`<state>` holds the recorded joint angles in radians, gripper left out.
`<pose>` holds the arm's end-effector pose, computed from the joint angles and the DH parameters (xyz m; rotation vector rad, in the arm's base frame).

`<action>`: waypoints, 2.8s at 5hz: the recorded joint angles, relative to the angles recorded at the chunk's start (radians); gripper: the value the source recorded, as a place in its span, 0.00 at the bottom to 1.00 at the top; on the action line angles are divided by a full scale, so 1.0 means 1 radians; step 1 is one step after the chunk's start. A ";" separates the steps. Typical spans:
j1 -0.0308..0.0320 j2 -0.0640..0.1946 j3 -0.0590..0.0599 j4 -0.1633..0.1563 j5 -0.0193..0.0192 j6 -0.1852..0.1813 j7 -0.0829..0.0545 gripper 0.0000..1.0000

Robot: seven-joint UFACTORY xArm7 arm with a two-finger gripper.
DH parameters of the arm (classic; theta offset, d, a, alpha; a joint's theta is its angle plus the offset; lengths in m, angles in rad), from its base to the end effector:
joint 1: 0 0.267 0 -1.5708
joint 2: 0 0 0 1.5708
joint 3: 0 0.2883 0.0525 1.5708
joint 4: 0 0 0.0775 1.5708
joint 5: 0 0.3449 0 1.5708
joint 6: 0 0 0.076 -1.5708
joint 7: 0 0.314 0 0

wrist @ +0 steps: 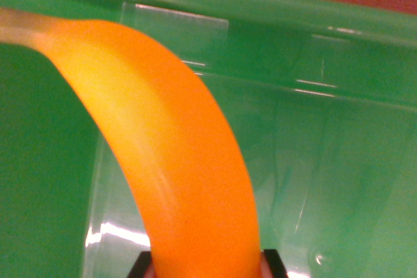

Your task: Pick fruit

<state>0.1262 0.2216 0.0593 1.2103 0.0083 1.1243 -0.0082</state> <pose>0.4693 0.0918 0.0907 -3.1121 -0.2950 0.2137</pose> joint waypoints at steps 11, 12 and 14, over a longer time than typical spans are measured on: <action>-0.0028 -0.109 0.002 0.156 0.0059 0.265 0.000 1.00; -0.0028 -0.109 0.002 0.156 0.0059 0.265 0.000 1.00; -0.0031 -0.123 0.002 0.176 0.0066 0.300 0.000 1.00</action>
<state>0.1231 0.0982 0.0616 1.3866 0.0149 1.4239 -0.0086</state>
